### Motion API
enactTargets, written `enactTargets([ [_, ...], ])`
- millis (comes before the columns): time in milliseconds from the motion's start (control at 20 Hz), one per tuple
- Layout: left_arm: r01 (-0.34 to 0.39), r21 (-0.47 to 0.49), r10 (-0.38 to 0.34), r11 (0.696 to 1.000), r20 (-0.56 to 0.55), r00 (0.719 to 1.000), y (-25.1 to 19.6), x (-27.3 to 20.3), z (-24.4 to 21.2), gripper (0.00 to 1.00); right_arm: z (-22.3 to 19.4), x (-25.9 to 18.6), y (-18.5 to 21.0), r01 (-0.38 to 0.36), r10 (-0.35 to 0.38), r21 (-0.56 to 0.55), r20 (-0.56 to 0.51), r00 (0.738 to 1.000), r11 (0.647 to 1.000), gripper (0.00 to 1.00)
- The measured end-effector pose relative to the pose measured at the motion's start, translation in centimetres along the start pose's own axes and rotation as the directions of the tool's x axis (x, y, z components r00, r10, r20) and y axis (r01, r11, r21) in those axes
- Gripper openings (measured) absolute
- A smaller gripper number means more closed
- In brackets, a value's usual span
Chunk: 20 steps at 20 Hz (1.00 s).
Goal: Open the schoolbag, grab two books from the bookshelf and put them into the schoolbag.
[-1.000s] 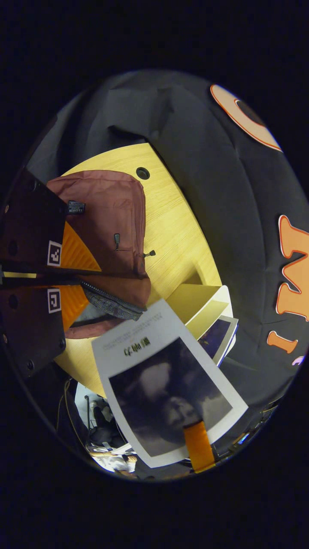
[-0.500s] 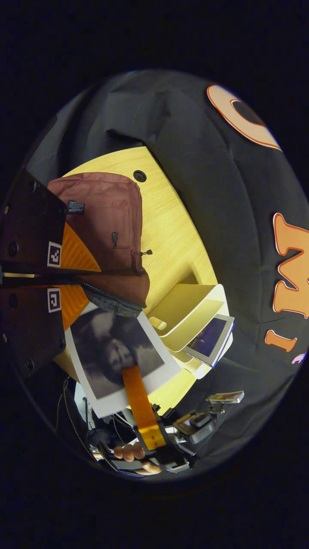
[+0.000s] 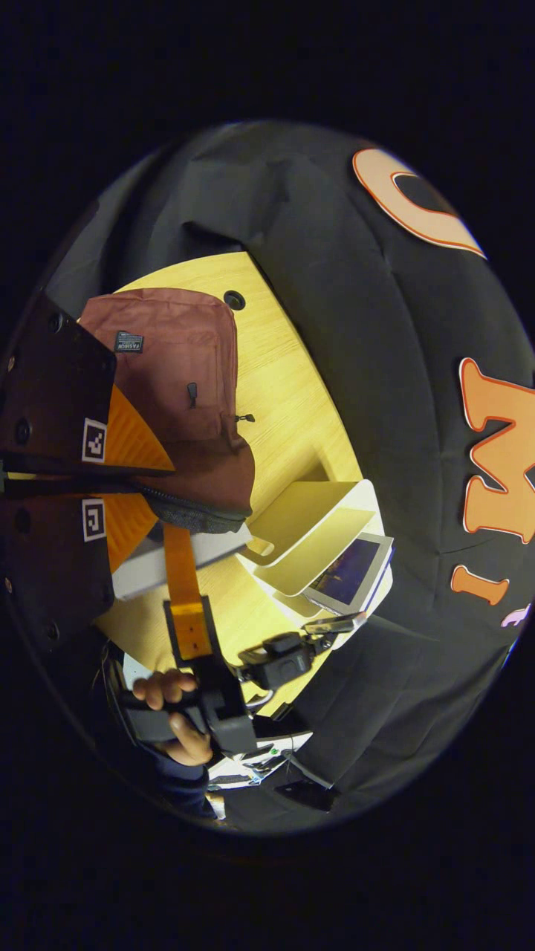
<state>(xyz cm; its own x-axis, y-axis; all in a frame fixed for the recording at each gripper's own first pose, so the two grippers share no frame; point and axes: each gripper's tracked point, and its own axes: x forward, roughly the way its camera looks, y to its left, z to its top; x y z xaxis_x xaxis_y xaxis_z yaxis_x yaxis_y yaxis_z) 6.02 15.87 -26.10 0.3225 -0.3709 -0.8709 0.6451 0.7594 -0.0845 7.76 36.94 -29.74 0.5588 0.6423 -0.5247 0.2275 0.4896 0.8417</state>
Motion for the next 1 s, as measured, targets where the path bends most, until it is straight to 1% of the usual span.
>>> enactTargets([
  [100,0.001,-0.005,-0.001,1.000,-0.002,1.000,-0.4,-0.1,-0.1,0.04,-0.5,1.1,0.1,-0.005,0.005,-0.014,0.001,1.000,1.000,0.30],
  [200,0.000,-0.015,0.000,1.000,0.002,1.000,-0.6,0.0,-0.1,0.04,-1.0,2.2,0.2,-0.021,0.021,0.002,-0.033,0.999,1.000,0.30],
  [350,-0.003,-0.034,0.003,0.999,0.007,1.000,-1.0,0.4,0.1,0.04,-0.6,3.4,0.1,-0.035,0.035,0.001,-0.017,0.999,0.999,0.31],
  [400,-0.005,-0.036,0.005,0.999,0.005,1.000,-1.2,0.5,0.1,0.04,-0.3,4.1,-0.6,-0.016,0.016,-0.019,-0.002,1.000,1.000,0.43],
  [450,-0.009,-0.039,0.009,0.999,0.001,1.000,-1.3,0.7,0.1,0.04,-0.5,4.8,-0.9,-0.008,0.008,-0.013,-0.008,1.000,1.000,0.33],
  [550,-0.016,-0.050,0.016,0.999,0.000,1.000,-1.5,0.9,0.3,0.04,-0.8,5.6,-1.1,0.005,-0.005,-0.011,-0.023,1.000,1.000,0.36],
  [650,-0.027,-0.059,0.027,0.998,-0.004,1.000,-1.4,1.0,0.2,0.04,-1.1,5.7,-1.6,0.038,-0.039,-0.024,-0.042,0.998,0.999,0.40],
  [700,-0.036,-0.066,0.036,0.997,-0.006,0.999,-1.1,1.0,0.2,0.04,-1.2,5.6,-2.4,0.080,-0.081,-0.035,-0.048,0.996,0.996,0.42],
  [750,-0.044,-0.077,0.044,0.996,-0.008,0.999,-0.7,1.1,0.2,0.04,-1.3,5.5,-3.7,0.142,-0.145,-0.051,-0.062,0.988,0.989,0.60],
  [800,-0.048,-0.086,0.047,0.995,-0.009,0.999,-0.6,1.2,0.0,0.04,-1.7,5.1,-5.3,0.213,-0.217,-0.058,-0.089,0.972,0.975,0.53],
  [850,-0.052,-0.092,0.051,0.994,-0.011,0.999,-0.4,1.2,-0.1,0.04,-1.8,4.9,-6.3,0.249,-0.254,-0.052,-0.098,0.962,0.967,0.63],
  [900,-0.056,-0.097,0.055,0.994,-0.012,0.998,-0.2,1.4,-0.2,0.04,-1.8,4.7,-6.7,0.261,-0.265,-0.052,-0.108,0.958,0.964,0.69],
  [950,-0.058,-0.105,0.057,0.993,-0.012,0.998,0.1,1.4,-0.2,0.04,-1.7,3.9,-6.1,0.251,-0.256,-0.056,-0.105,0.961,0.966,0.79],
  [1000,-0.058,-0.113,0.057,0.992,-0.012,0.998,0.0,1.6,-0.3,0.04,-1.4,3.5,-5.3,0.231,-0.236,-0.058,-0.099,0.967,0.971,0.65],
])
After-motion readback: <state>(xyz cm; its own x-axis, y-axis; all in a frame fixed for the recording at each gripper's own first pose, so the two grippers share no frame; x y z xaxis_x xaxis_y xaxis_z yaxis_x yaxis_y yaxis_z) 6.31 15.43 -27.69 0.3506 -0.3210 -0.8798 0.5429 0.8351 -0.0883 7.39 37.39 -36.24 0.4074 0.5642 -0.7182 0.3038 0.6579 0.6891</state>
